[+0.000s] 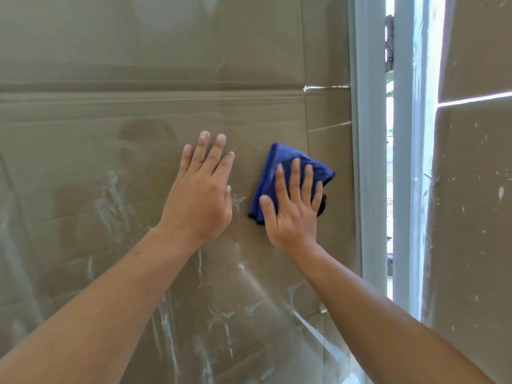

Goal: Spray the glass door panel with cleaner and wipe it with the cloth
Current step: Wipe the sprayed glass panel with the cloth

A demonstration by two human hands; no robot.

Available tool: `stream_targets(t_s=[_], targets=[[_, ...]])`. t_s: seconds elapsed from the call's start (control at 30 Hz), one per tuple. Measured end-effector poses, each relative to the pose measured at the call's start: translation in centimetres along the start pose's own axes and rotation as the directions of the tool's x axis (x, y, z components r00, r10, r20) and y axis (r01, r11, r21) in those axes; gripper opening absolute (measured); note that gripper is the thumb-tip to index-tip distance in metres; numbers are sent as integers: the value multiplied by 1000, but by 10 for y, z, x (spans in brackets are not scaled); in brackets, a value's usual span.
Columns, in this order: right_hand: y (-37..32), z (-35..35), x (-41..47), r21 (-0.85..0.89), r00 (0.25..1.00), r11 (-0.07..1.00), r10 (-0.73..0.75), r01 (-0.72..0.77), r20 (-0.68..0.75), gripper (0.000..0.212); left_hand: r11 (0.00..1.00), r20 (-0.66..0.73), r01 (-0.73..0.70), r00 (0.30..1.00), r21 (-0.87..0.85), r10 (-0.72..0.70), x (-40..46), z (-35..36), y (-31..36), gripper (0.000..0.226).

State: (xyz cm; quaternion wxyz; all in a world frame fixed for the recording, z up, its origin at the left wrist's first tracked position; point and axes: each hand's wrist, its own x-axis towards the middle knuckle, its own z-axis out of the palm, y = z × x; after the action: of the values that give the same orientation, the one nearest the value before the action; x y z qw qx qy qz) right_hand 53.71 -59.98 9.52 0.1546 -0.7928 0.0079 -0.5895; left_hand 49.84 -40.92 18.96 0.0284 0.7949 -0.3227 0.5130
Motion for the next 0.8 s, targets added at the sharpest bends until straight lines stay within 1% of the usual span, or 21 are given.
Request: stream_targets(t_s=[0.03, 0.07, 0.1, 0.13, 0.17, 0.2, 0.23, 0.27, 0.3, 0.33, 0.4, 0.43, 0.47, 0.5, 0.57, 0.6, 0.63, 0.67, 0.7, 0.73, 0.8], targets=[[10, 2, -6, -47, 990, 989, -143, 143, 6, 67, 1000, 1, -1, 1000, -2, 1, 0, 0, 0, 57], [20, 2, -8, -73, 983, 980, -182, 183, 21, 67, 1000, 3, -2, 1000, -4, 2, -1, 0, 0, 57], [27, 1, -6, -72, 993, 991, -113, 114, 20, 68, 1000, 6, -4, 1000, -7, 4, -1, -1, -1, 57], [31, -1, 0, -43, 999, 998, 45, -46, -5, 71, 1000, 7, -6, 1000, -13, 7, -1, -1, -2, 57], [31, -4, 10, 20, 966, 966, 258, -258, -4, 73, 1000, 9, -9, 1000, -22, 9, -1, -1, -3, 57], [30, -6, 22, 94, 893, 888, 449, -449, 27, 73, 999, 11, -12, 1000, -34, 13, -1, -1, -5, 56], [26, -8, 33, 147, 825, 813, 562, -564, 58, 72, 999, 12, -16, 1000, -47, 17, -1, -2, -5, 56], [20, -10, 41, 154, 800, 786, 595, -599, 76, 70, 998, 13, -19, 1000, -63, 20, -1, -2, -6, 55], [15, -12, 44, 124, 830, 821, 552, -558, 81, 69, 997, 15, -21, 1000, -78, 22, -1, -3, -6, 55], [11, -14, 43, 89, 893, 889, 444, -449, 72, 70, 995, 15, -22, 1000, -93, 24, -1, -4, -6, 55], [11, -13, 27, 10, 994, 995, 94, -95, 62, 71, 994, 8, -32, 999, -109, 33, -2, -8, -6, 55], [17, -10, 16, -40, 995, 996, -73, 75, 67, 71, 993, 8, -45, 999, -106, 46, -4, -10, -7, 54], [24, -8, 9, -74, 986, 985, -154, 159, 67, 70, 993, 13, -63, 998, -97, 64, -7, -13, -8, 54], [29, -8, 8, -75, 990, 988, -130, 135, 62, 71, 993, 18, -81, 996, -83, 82, -10, -15, -11, 54], [26, -11, 19, 11, 984, 985, 169, -170, 59, 74, 995, 19, -84, 996, -50, 85, -18, -22, -17, 54], [18, -13, 28, 68, 938, 938, 336, -341, 82, 75, 997, 12, -67, 998, -36, 67, -21, -25, -20, 54], [9, -14, 37, 110, 895, 889, 435, -445, 99, 76, 999, -2, -45, 999, -20, 45, -24, -29, -24, 56], [-3, -15, 43, 117, 882, 875, 460, -470, 103, 77, 1000, -22, -25, 999, -3, 25, -26, -32, -27, 57], [-15, -17, 46, 95, 906, 903, 410, -419, 103, 78, 1000, -43, -7, 999, 16, 8, -27, -34, -30, 58], [-25, -18, 44, 67, 951, 952, 293, -300, 97, 77, 999, -62, 12, 998, 31, -10, -29, -36, -33, 58], [-30, -14, 33, 6, 997, 999, -35, 35, 71, 75, 998, -99, 42, 994, 41, -38, -31, -38, -37, 59]])
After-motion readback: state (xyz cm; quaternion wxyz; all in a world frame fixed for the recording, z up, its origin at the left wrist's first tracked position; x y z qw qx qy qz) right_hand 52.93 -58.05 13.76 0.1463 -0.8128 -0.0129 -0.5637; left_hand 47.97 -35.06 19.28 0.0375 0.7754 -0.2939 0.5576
